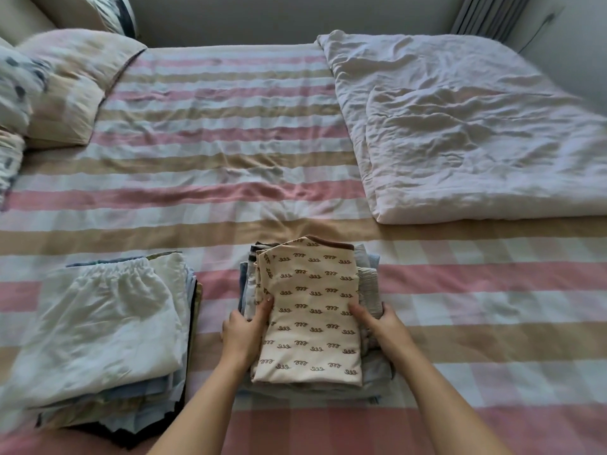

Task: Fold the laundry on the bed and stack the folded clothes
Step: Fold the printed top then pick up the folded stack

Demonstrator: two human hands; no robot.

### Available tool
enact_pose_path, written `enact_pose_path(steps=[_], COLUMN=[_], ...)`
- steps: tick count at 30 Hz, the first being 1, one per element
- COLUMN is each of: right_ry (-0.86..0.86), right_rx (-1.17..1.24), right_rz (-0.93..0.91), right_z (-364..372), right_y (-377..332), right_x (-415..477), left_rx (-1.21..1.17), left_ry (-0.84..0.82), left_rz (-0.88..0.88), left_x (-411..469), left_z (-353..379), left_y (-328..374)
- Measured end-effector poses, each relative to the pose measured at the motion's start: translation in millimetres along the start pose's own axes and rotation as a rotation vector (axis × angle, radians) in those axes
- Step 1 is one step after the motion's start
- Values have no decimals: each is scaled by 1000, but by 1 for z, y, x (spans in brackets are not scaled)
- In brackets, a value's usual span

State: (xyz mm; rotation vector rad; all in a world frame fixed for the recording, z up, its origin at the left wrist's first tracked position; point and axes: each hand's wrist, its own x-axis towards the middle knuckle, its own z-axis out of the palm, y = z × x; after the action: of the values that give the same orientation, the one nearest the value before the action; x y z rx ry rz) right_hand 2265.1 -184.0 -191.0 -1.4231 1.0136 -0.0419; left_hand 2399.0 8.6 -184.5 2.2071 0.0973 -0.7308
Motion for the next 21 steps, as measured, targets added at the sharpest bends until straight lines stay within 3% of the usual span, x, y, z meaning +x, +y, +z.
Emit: enact_pose_path(steps=[3,8,10,16,21], right_ry=[-66,-94,-103,-119,-82], right_rx=[6,49,32,-44,-170], right_rz=[-17,-17,-26,-76,-31], right_z=[-2,2,3,1,-1], right_y=[2,7,7,-3,34], right_x=[3,7,6,-18,-80], left_rx=[164,-107,-113,-271,-285], left_ry=[95,-101,-158,-252,-240], left_rz=[-91,-6,34,123,94], left_x=[-6,1,2,-19,-77], left_z=[6,-1,-2,-10,-19], left_y=[-1,0,-1,-3,-51])
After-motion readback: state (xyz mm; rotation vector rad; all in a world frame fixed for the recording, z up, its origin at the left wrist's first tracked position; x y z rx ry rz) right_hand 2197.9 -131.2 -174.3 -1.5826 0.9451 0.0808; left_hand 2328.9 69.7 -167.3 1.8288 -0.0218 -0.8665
